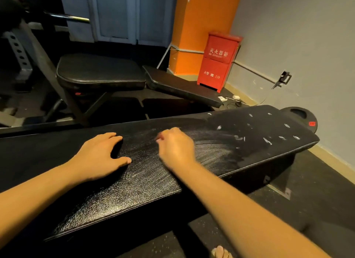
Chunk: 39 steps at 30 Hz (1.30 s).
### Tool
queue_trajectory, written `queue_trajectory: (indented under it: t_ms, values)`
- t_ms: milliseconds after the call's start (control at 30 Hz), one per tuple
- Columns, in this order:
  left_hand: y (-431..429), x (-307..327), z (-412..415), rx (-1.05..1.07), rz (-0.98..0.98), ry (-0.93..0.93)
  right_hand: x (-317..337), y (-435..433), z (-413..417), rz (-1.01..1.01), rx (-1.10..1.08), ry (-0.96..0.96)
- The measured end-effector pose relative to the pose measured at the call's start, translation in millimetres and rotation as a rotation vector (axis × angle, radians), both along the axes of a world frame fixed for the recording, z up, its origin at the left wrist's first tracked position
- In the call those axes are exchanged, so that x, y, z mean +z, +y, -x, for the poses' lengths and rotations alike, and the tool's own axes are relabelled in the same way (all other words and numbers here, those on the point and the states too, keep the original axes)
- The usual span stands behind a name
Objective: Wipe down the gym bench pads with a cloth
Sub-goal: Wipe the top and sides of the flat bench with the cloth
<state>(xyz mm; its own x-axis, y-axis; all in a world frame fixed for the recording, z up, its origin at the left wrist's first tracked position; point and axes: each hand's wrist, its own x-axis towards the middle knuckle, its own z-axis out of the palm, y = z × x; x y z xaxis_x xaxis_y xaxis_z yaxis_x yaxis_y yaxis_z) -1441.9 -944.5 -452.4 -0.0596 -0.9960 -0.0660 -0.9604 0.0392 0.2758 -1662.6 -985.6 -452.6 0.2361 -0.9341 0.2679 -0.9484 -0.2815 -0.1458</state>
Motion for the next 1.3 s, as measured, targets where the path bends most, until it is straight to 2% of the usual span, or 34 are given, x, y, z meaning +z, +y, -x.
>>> queue_trajectory:
  t_ms: [67,100,167,300,400,467,567,633,700,767,900,967,1067,1133,1233,1300]
  values:
    - [-2,1,-2,-0.006,-0.017,-0.016,0,19,-12,-0.074,0.25,-0.008]
    - [-3,1,-3,-0.015,-0.011,-0.031,1,16,0,-0.075,0.289,-0.004]
    - [-3,0,-4,-0.035,0.006,-0.05,1,-13,47,-0.026,0.112,0.021]
    - [-3,-3,-7,-0.058,0.016,-0.075,2,-100,162,-0.011,-0.458,0.048]
    - [-6,-4,-12,-0.046,0.038,-0.044,-5,-112,129,0.029,-0.516,0.031]
    - [-7,-6,-13,-0.041,0.049,-0.028,-11,-98,64,0.071,-0.371,-0.002]
    - [-9,-6,-15,-0.053,0.066,-0.045,-7,-49,-36,-0.007,0.003,-0.07]
    - [-10,-7,-15,-0.057,0.061,-0.065,-2,-18,-58,-0.086,0.257,-0.058]
    - [-10,-7,-14,-0.039,0.049,-0.045,2,-17,-31,-0.082,0.352,-0.031]
    - [-9,-8,-13,-0.043,0.046,-0.048,2,-44,24,-0.038,0.185,0.0]
    - [-13,-5,-16,-0.071,0.063,-0.03,5,-125,172,-0.024,-0.399,0.067]
    - [-18,-4,-17,-0.07,0.077,-0.028,-2,-147,190,0.004,-0.494,0.055]
    - [-30,-6,-16,-0.048,0.09,-0.038,-9,-160,120,-0.014,-0.375,0.06]
    - [-36,-6,-17,-0.014,0.086,-0.021,-7,-153,53,0.026,-0.239,-0.003]
    - [-40,-5,-18,0.026,0.067,-0.043,4,-98,-21,-0.008,0.065,-0.059]
    - [-42,-3,-18,0.041,0.044,-0.062,3,-62,-20,-0.062,0.3,-0.048]
